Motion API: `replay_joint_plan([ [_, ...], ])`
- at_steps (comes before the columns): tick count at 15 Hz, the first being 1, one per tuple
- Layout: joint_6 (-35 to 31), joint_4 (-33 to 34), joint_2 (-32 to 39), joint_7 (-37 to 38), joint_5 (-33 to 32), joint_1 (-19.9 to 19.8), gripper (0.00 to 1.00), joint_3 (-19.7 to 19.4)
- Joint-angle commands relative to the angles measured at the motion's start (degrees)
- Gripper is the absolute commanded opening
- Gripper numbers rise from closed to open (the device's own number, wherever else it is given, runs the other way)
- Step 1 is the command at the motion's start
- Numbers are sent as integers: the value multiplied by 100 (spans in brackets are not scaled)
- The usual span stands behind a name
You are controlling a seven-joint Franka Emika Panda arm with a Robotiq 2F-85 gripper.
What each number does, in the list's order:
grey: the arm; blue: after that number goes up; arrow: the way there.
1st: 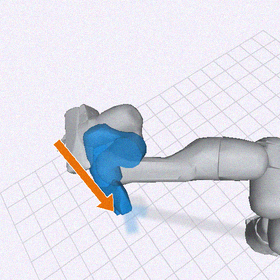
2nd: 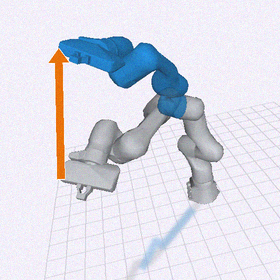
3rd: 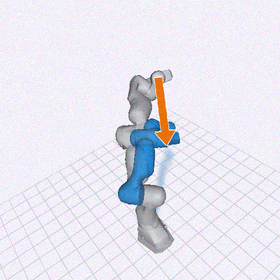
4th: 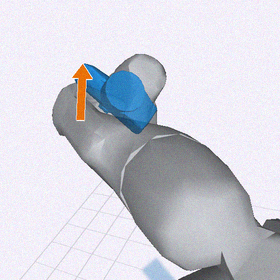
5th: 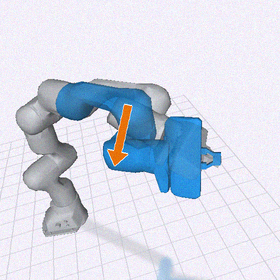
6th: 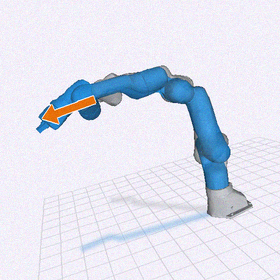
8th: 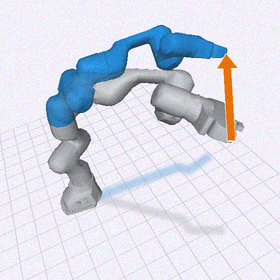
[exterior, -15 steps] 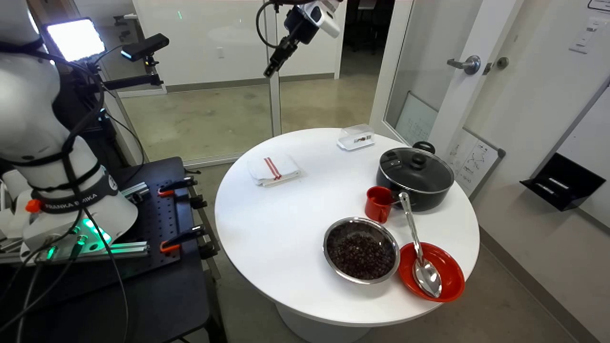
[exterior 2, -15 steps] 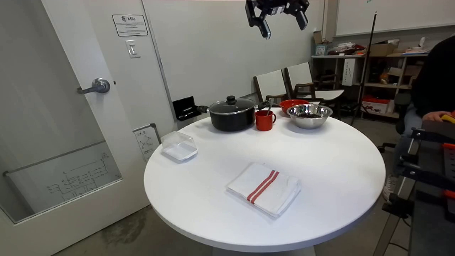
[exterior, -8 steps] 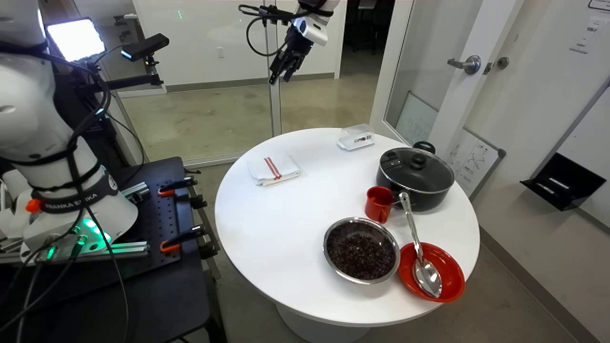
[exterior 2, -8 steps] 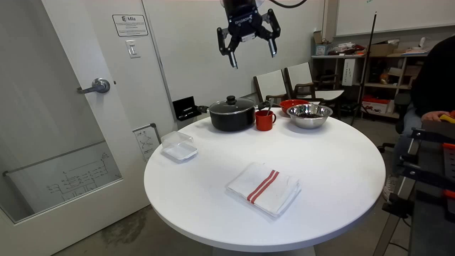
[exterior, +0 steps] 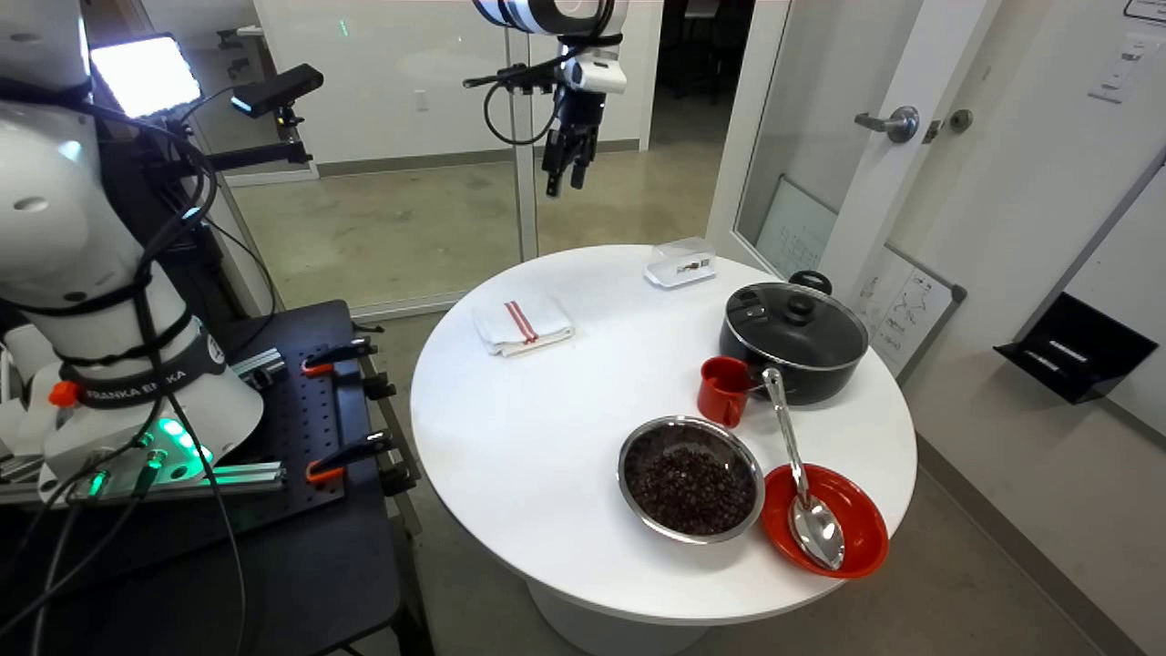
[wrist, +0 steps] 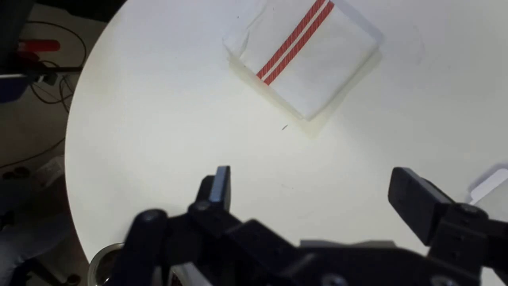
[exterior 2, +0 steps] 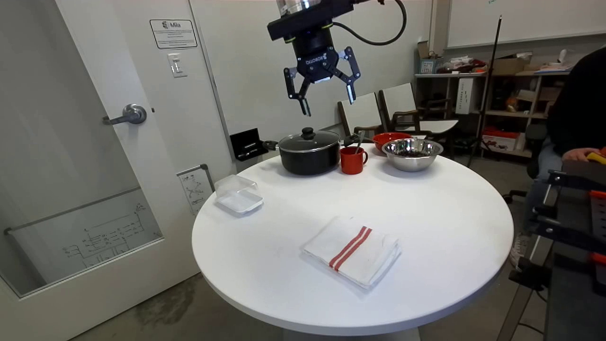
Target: Fold the towel, then use it to wipe the table
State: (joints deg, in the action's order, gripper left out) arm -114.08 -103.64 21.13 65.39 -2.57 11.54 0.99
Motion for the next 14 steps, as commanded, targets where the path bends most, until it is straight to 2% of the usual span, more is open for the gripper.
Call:
replay_joint_plan([
  [1,-332,-87,15,728,-373,105,100,-140],
  [9,-261,-34,30,749,-227,-23,100,-73],
  [11,-239,-3,107,1179,-323,104,100,-107],
  [14,-376,163,519,2368,-294,341,100,-113],
])
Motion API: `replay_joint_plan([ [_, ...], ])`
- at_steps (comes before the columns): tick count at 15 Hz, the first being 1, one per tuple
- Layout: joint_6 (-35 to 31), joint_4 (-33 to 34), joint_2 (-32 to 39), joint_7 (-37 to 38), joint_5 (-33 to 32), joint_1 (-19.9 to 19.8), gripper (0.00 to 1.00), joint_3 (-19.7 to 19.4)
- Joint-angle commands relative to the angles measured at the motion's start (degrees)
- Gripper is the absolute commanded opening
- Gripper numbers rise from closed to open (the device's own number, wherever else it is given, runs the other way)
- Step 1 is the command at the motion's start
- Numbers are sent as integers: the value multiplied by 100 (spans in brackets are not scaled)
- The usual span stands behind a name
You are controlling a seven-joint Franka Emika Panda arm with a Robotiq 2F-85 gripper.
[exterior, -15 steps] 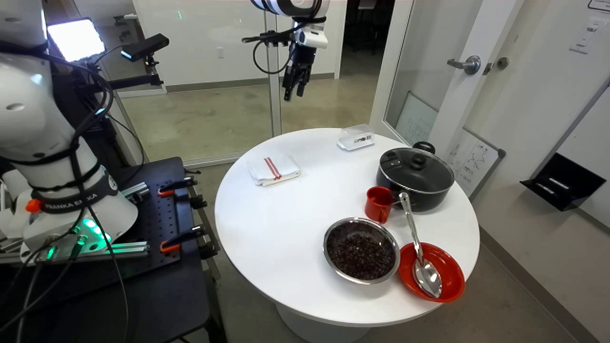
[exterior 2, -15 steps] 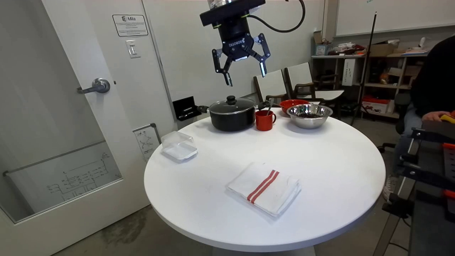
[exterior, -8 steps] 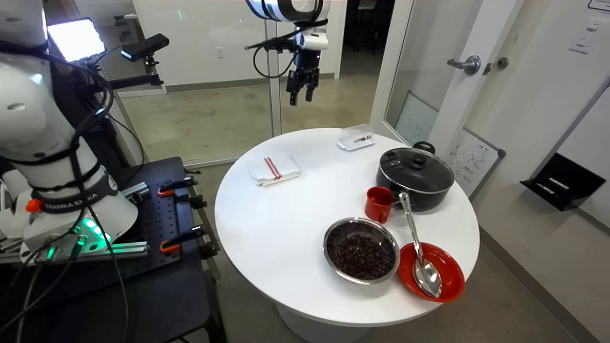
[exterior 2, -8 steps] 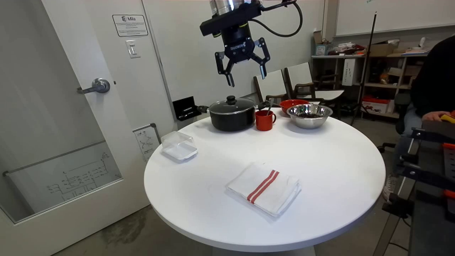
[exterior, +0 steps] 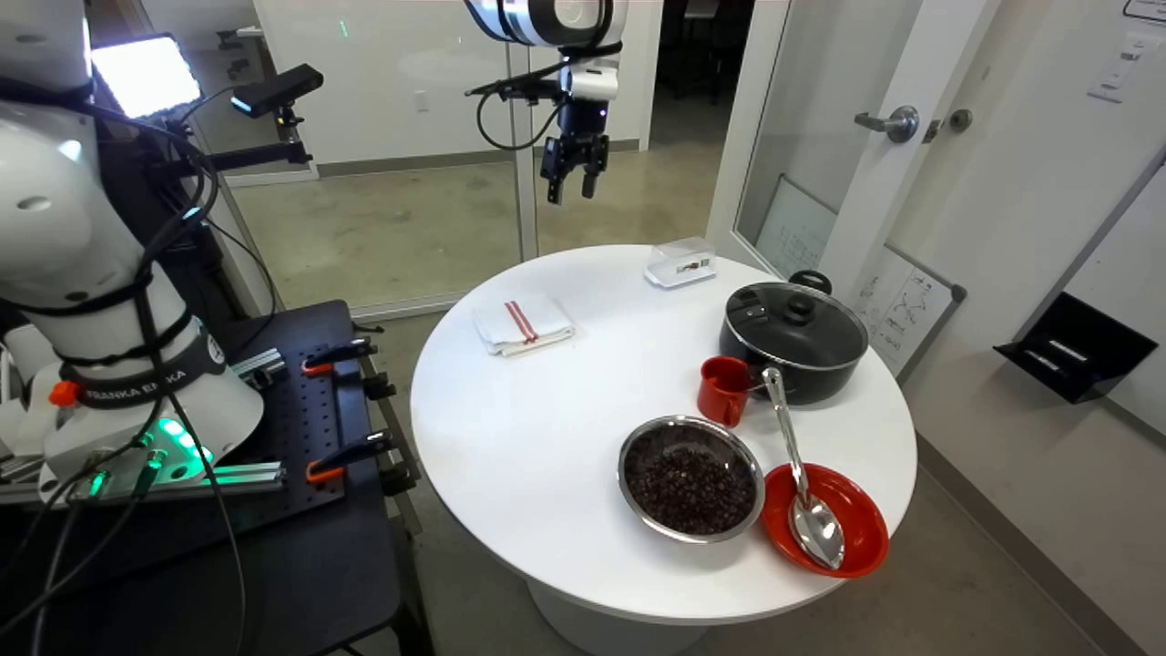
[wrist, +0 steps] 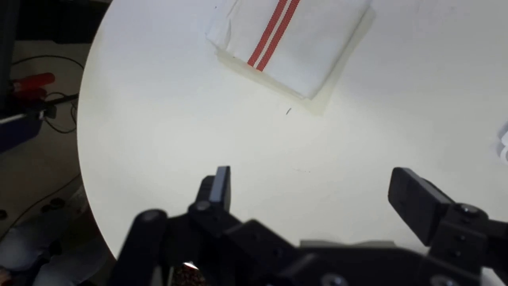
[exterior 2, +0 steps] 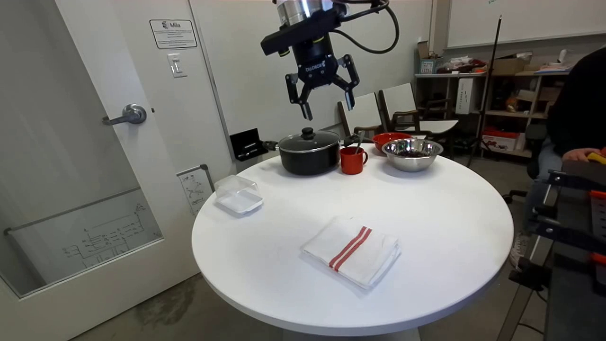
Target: Fold the towel, then use it to wipe the table
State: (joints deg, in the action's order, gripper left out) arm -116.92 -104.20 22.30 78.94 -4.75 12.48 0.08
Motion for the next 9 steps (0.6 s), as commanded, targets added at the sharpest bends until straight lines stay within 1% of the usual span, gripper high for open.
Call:
replay_joint_plan([
  [1,-109,319,623,1445,-28,320,100,-18],
  [4,-5,563,1077,2480,62,490,100,-36],
  [6,116,768,1357,2904,287,460,100,8],
  [7,22,863,1512,2809,456,354,100,95],
  [9,62,1164,1868,2231,1098,-18,100,346],
])
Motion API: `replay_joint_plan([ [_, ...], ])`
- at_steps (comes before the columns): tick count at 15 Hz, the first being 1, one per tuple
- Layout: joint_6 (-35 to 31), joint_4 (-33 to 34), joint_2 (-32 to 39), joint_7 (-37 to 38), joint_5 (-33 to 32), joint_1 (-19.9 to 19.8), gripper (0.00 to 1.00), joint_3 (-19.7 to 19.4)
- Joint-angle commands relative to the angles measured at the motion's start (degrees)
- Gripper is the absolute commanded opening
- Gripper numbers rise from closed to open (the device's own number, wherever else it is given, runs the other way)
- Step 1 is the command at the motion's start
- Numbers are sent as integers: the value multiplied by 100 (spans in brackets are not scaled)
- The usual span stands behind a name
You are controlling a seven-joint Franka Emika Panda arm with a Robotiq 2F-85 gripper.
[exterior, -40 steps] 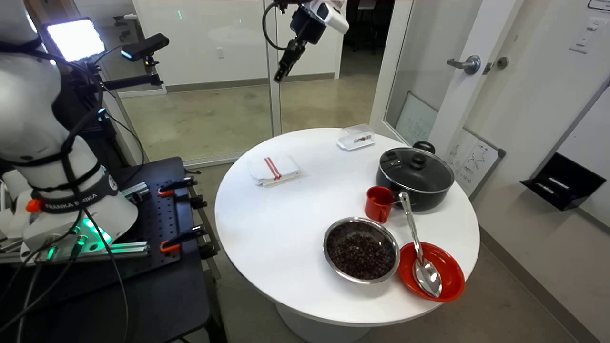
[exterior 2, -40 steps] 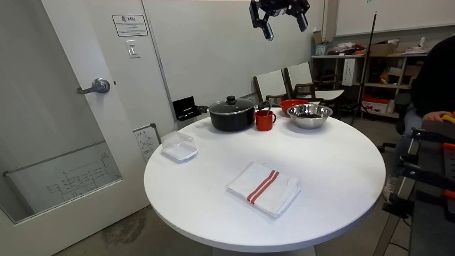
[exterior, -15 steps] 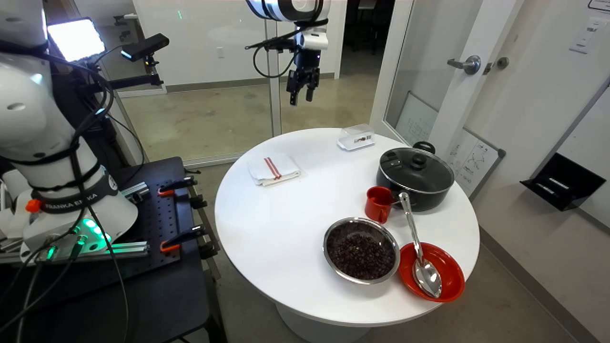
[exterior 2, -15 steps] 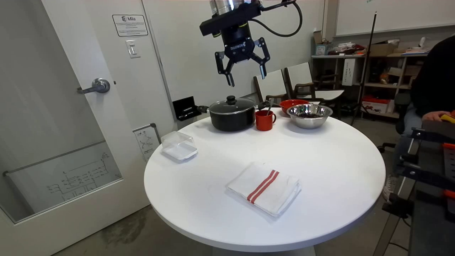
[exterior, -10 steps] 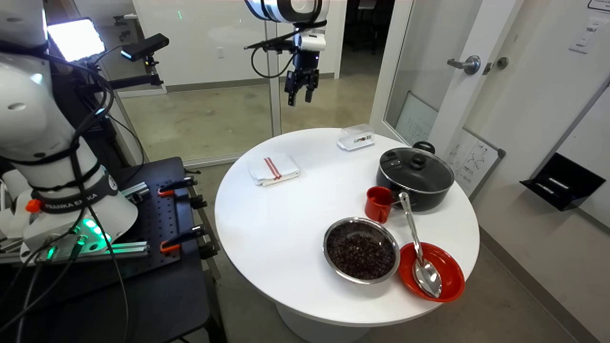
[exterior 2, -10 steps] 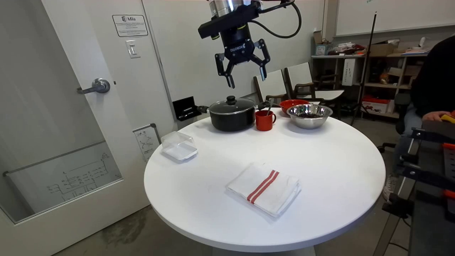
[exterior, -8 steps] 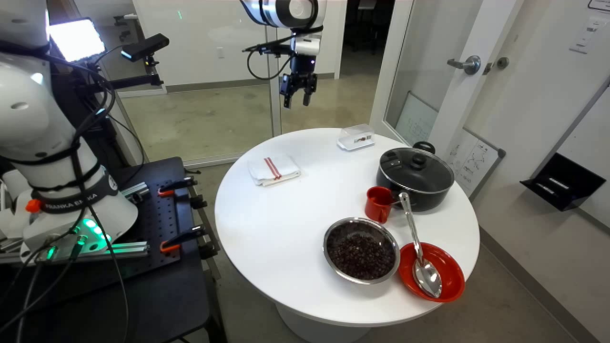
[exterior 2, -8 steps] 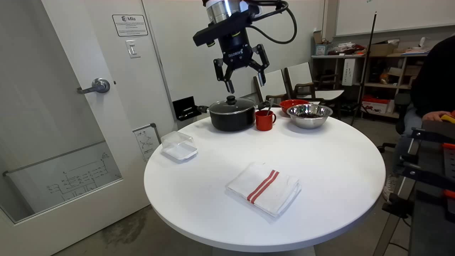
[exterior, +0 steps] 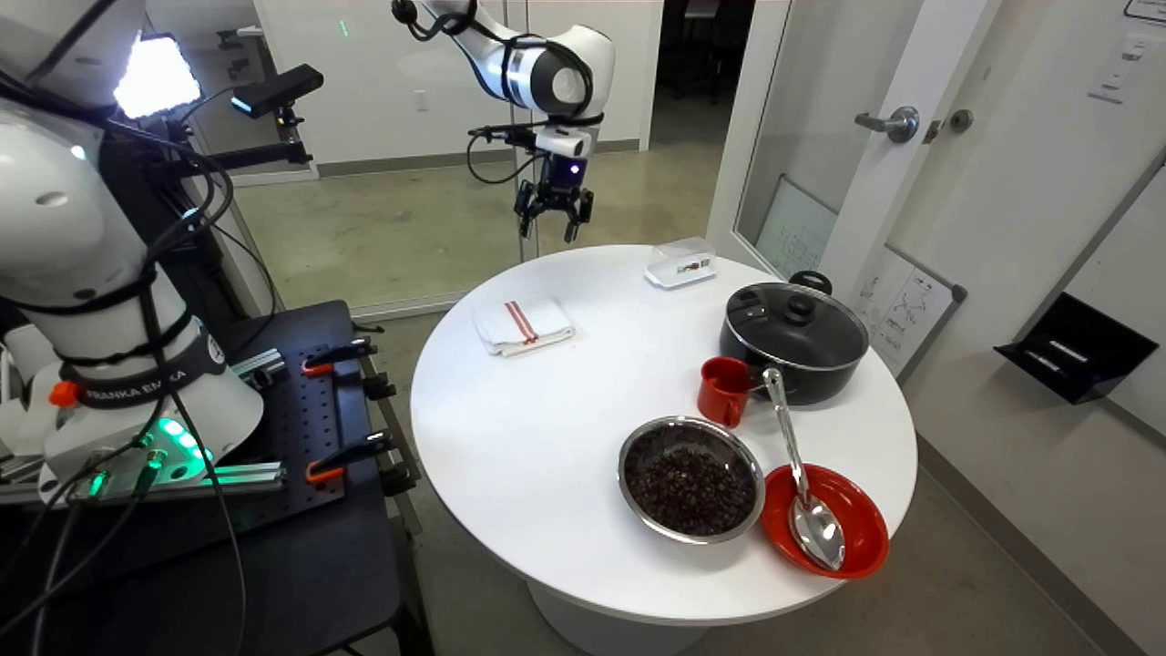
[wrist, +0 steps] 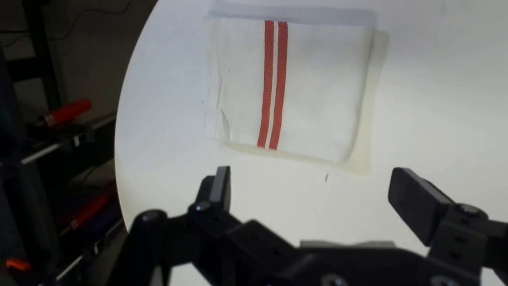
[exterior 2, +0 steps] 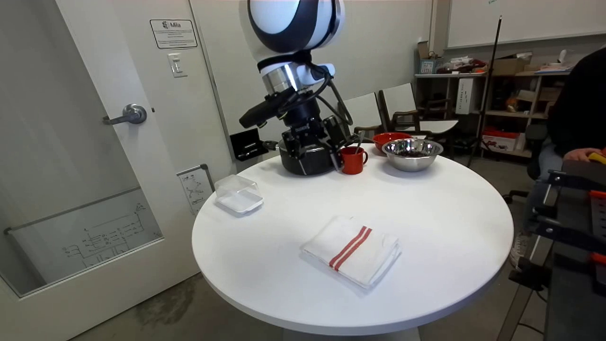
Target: Fold the towel, then use it to wipe the table
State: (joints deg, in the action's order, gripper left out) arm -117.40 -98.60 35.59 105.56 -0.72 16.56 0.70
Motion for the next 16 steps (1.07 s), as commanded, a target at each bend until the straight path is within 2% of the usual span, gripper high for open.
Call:
replay_joint_plan([
  [1,120,740,698,-539,954,-526,100,326],
  [3,273,1076,1047,-807,1311,-680,100,385],
  [7,676,1831,1736,-182,832,-233,100,36],
  [12,1491,2881,2522,192,501,307,100,21],
  [16,2014,3471,2947,388,167,523,100,-90],
])
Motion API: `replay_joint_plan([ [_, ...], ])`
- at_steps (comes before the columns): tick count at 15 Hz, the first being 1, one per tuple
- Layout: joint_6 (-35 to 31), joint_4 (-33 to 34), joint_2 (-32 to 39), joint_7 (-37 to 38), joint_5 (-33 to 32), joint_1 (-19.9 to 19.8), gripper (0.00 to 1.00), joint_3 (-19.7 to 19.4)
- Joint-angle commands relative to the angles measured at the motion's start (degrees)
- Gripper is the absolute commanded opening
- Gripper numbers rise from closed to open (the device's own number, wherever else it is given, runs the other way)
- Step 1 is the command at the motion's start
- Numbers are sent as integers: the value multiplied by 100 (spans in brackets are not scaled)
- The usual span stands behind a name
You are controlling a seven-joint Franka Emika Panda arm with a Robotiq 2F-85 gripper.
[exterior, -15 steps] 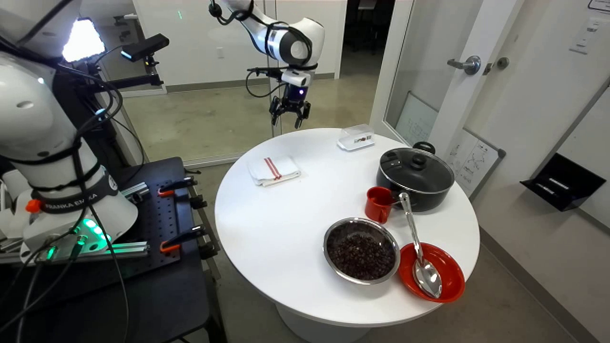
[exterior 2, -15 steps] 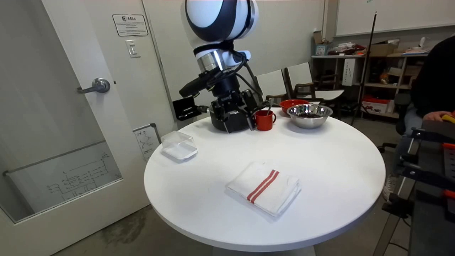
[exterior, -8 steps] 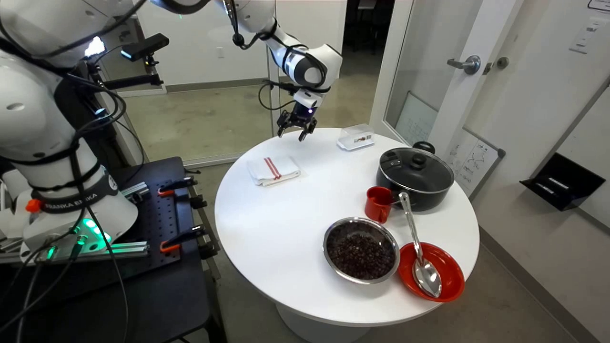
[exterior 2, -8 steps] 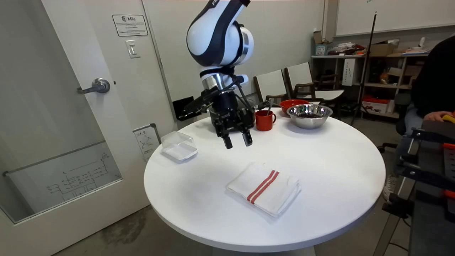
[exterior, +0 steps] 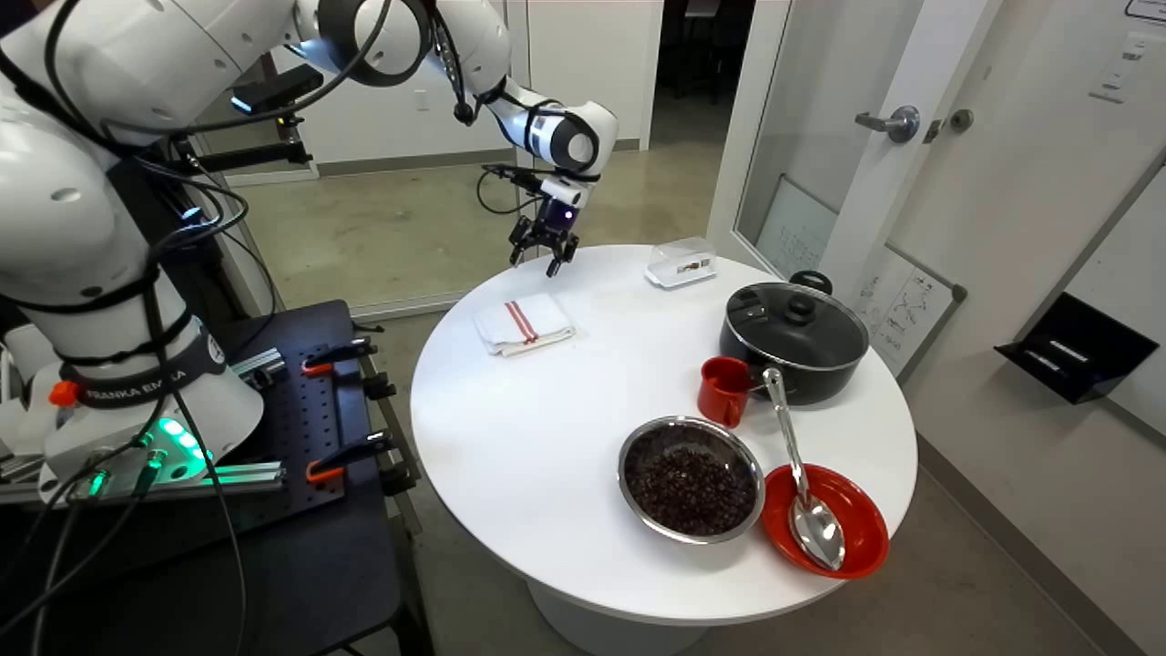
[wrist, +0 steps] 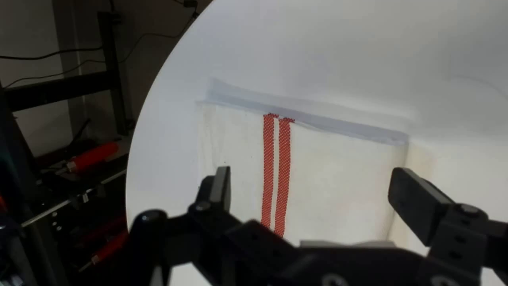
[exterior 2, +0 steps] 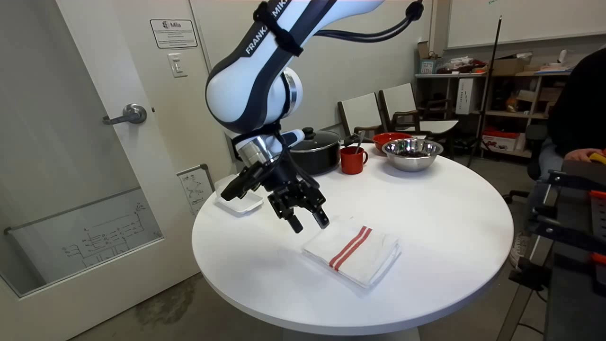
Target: Fold the towel, then use it to wipe the table
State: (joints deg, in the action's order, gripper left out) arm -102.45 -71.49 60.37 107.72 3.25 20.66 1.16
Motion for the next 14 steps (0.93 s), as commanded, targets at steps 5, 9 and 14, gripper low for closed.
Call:
replay_joint_plan([
  [5,958,1323,878,167,-253,-29,100,-173],
  [9,868,1669,1083,157,-179,-171,100,-157],
  [14,1359,2062,1379,200,-69,-327,100,-125],
])
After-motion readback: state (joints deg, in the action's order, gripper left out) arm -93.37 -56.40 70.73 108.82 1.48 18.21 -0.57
